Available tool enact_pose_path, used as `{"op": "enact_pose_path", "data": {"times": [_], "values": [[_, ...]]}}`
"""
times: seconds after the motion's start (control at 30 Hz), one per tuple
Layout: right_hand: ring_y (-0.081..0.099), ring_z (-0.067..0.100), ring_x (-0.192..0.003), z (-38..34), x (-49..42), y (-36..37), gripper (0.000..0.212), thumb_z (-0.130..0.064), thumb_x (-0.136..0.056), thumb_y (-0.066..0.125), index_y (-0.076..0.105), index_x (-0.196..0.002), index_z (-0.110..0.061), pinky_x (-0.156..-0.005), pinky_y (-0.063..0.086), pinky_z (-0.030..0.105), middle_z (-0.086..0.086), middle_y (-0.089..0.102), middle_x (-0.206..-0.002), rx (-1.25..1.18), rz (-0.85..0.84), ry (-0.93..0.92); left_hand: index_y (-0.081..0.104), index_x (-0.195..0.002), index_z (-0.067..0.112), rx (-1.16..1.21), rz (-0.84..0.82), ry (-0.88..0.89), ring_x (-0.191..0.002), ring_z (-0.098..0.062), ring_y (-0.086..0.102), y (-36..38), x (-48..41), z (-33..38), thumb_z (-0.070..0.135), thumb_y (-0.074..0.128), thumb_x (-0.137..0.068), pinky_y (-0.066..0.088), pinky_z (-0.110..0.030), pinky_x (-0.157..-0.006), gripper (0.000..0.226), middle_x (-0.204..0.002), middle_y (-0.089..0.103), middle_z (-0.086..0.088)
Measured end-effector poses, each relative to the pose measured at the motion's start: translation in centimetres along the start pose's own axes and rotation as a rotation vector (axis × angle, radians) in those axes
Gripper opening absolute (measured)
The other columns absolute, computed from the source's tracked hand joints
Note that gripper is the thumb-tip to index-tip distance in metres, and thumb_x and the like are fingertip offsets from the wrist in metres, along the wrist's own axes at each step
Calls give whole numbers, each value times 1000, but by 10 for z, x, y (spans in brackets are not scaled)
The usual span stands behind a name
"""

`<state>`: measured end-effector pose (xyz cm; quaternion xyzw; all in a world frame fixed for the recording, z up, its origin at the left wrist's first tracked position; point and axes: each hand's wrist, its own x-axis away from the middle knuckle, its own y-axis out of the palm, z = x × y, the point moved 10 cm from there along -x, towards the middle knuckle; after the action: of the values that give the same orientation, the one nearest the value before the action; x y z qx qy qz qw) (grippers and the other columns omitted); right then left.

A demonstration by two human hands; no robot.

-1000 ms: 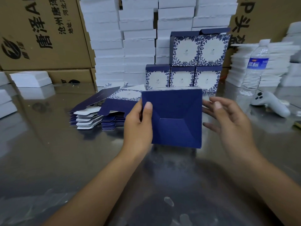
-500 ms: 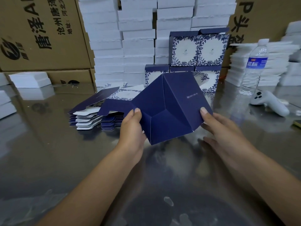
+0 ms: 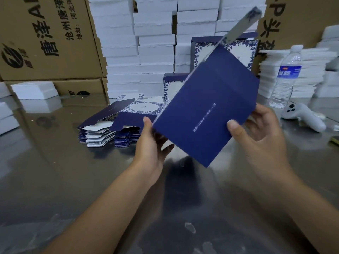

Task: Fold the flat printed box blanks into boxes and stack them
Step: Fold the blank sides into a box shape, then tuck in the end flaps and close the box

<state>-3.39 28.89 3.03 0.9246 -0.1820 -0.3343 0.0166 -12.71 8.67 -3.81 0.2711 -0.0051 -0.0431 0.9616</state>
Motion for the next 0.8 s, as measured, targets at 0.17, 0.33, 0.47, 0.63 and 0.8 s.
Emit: {"op": "enact_pose_path", "data": {"times": [0.17,0.33,0.47,0.63,0.8], "values": [[60,4,-101,-18,-2,-2,19,-25,-83,55,48,-101,-26,-86,46,16,-8,63,-109,10,17,-107,59,-125,17,-59,-30,-58,-97,-13,69,6,4,-2,59,23,-97,54,-31,-87,62,-109,72,1],[56,12,-107,-32,1,-3,17,-21,-89,52,44,-103,-27,-80,45,12,-2,59,-113,76,30,-190,44,-131,30,-227,111,332,-122,-7,51,4,20,46,40,30,-102,39,-32,-107,34,-140,49,3],[55,2,-107,-34,5,3,22,-14,-94,51,46,-103,-34,-81,46,13,-18,57,-110,236,4,-257,36,-129,42,-467,-40,777,-131,3,38,32,52,77,36,39,-97,33,-21,-107,33,-141,40,20],[54,-7,-106,-32,11,17,25,-15,-92,50,48,-105,-36,-85,49,20,-30,57,-111,300,-85,-301,35,-127,49,-784,-136,959,-137,8,21,54,68,70,30,52,-93,23,-10,-108,42,-149,31,-5],[55,2,-112,-25,12,17,30,-20,-88,56,44,-109,-37,-89,48,29,-24,58,-116,279,-94,-244,40,-128,50,-890,-116,847,-121,2,40,51,58,59,38,47,-93,29,-2,-96,37,-131,44,1]]}}
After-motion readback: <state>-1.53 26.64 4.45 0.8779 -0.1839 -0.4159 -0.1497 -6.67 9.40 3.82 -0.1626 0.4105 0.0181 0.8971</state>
